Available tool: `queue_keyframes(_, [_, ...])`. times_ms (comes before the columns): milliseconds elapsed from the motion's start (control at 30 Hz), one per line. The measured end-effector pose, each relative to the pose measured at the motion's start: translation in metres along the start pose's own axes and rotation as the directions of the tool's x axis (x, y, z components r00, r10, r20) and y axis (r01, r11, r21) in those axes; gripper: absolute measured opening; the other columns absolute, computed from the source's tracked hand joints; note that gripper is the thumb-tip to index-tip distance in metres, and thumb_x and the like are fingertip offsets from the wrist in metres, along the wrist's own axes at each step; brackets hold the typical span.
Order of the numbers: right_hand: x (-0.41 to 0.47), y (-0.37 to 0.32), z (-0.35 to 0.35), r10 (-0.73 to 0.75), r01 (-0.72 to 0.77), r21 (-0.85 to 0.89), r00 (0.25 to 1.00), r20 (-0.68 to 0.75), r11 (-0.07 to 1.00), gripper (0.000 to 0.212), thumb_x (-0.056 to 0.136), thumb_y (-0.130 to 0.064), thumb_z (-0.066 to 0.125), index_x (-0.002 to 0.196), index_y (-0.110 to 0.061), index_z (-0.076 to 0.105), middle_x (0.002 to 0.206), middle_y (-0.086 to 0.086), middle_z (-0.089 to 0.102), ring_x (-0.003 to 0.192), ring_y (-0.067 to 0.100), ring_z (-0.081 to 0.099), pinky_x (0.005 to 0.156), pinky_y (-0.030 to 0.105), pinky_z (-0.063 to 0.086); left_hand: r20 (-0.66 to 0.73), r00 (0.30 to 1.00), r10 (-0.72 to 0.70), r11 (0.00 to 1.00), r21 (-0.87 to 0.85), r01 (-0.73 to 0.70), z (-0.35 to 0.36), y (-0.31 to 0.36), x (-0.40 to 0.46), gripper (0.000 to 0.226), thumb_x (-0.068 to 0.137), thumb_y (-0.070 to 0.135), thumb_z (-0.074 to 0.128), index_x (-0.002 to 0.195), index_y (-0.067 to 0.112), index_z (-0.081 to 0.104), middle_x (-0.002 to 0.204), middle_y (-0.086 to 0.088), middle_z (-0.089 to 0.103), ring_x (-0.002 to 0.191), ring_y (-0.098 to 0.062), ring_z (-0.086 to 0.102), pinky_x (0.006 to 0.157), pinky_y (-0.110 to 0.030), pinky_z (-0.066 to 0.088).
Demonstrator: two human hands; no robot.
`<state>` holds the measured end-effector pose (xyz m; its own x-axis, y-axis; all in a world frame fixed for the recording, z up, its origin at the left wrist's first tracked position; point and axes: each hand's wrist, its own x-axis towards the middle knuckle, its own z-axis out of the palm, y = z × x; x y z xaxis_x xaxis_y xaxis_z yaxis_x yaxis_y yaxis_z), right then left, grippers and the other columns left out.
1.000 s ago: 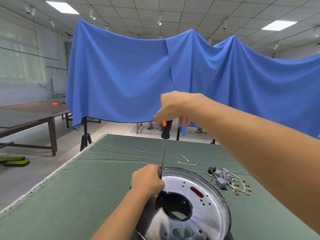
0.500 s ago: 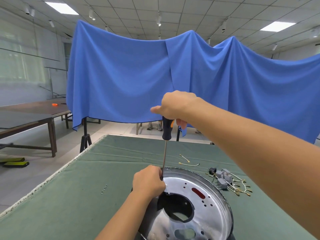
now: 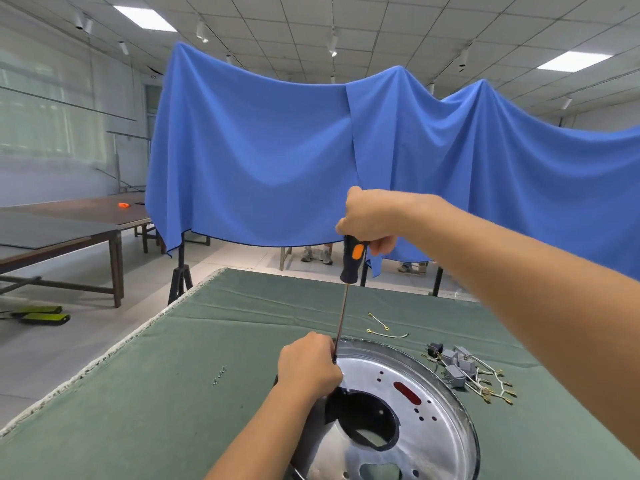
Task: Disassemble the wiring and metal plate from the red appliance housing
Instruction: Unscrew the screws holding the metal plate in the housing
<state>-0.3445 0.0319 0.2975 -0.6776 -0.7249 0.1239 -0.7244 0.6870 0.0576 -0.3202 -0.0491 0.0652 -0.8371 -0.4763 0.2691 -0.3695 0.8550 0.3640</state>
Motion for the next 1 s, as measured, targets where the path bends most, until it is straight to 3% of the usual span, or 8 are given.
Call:
queue_keyframes(100, [-0.003,0.005,-0.003,-0.061,0.028,0.322,0.994,0.093,0.946,0.023,0.089,-0.006,0.049,0.112,-0.009,0.049,0.098,0.011,0.066,0.077,0.025,0.067,0.068,0.037,0.06,0.005,1.0,-0.003,1.0,0.003,0.003,-0.001,0.0,-0.001,0.018,0.076,0.02,0.056,0.091,0.02,0.065,0.092,0.002,0.065,0.085,-0.024,0.062,0.066,-0.026,0.04])
queue_keyframes(267, [-0.007,0.01,0.015,0.082,-0.106,-0.095,0.97,-0.228,0.99,0.041,0.085,-0.058,0.053,0.085,-0.017,0.046,0.074,-0.001,0.051,0.056,0.015,0.048,0.05,0.028,0.031,-0.001,1.0,0.001,1.0,0.008,-0.001,-0.001,0.002,-0.002,0.023,0.077,0.021,0.054,0.097,0.021,0.065,0.1,0.001,0.064,0.09,-0.024,0.061,0.071,-0.028,0.043])
queue_keyframes(333, [-0.004,0.013,0.018,0.09,-0.152,-0.175,0.943,-0.319,0.973,0.039,0.095,-0.047,0.044,0.074,-0.015,0.046,0.066,0.0,0.047,0.053,0.015,0.042,0.048,0.027,0.023,-0.006,1.0,0.005,1.0,0.009,-0.005,0.0,0.001,-0.002,0.023,0.079,0.023,0.053,0.1,0.022,0.064,0.104,0.001,0.061,0.094,-0.024,0.059,0.076,-0.029,0.043])
queue_keyframes(433, [-0.004,0.017,0.009,0.09,-0.088,0.034,0.993,-0.076,0.996,0.019,0.095,-0.016,0.041,0.078,-0.009,0.047,0.07,0.009,0.061,0.053,0.023,0.056,0.048,0.024,0.038,-0.014,1.0,0.005,1.0,0.01,-0.005,0.0,0.002,-0.003,0.024,0.081,0.023,0.051,0.102,0.022,0.063,0.109,0.001,0.058,0.097,-0.023,0.057,0.077,-0.03,0.041])
queue_keyframes(533, [-0.01,0.02,-0.001,0.032,-0.08,0.382,0.991,0.13,0.921,0.017,0.089,-0.012,0.045,0.102,-0.005,0.053,0.089,0.014,0.07,0.056,0.021,0.069,0.046,0.022,0.051,-0.008,1.0,0.001,1.0,0.013,-0.001,0.001,0.002,-0.004,0.024,0.082,0.024,0.051,0.103,0.022,0.062,0.11,0.0,0.056,0.099,-0.023,0.056,0.078,-0.03,0.04])
queue_keyframes(733, [-0.017,0.022,0.016,0.144,-0.189,-0.143,0.949,-0.279,0.972,0.054,0.091,-0.063,0.04,0.068,-0.014,0.048,0.062,0.0,0.052,0.049,0.016,0.05,0.049,0.026,0.027,-0.005,1.0,-0.003,1.0,0.027,0.003,0.001,0.003,-0.003,0.024,0.082,0.024,0.05,0.103,0.023,0.061,0.111,0.0,0.056,0.1,-0.023,0.055,0.079,-0.03,0.04])
queue_keyframes(867, [-0.011,0.026,0.016,0.078,-0.065,0.122,0.991,-0.108,0.99,0.016,0.096,-0.027,0.038,0.095,-0.011,0.041,0.068,0.006,0.057,0.052,0.021,0.053,0.049,0.028,0.04,-0.004,1.0,-0.005,0.999,0.034,0.005,0.001,0.003,-0.003,0.024,0.081,0.024,0.05,0.102,0.023,0.061,0.11,0.001,0.057,0.099,-0.023,0.056,0.078,-0.03,0.04])
queue_keyframes(1000, [-0.02,0.031,0.014,0.063,-0.05,0.246,0.997,-0.046,0.968,0.035,0.084,-0.049,0.051,0.095,-0.018,0.04,0.082,0.002,0.062,0.061,0.024,0.069,0.058,0.035,0.056,-0.006,1.0,-0.003,0.999,0.04,0.003,0.0,0.004,-0.003,0.025,0.081,0.024,0.049,0.103,0.024,0.061,0.11,0.001,0.057,0.1,-0.023,0.056,0.079,-0.031,0.04])
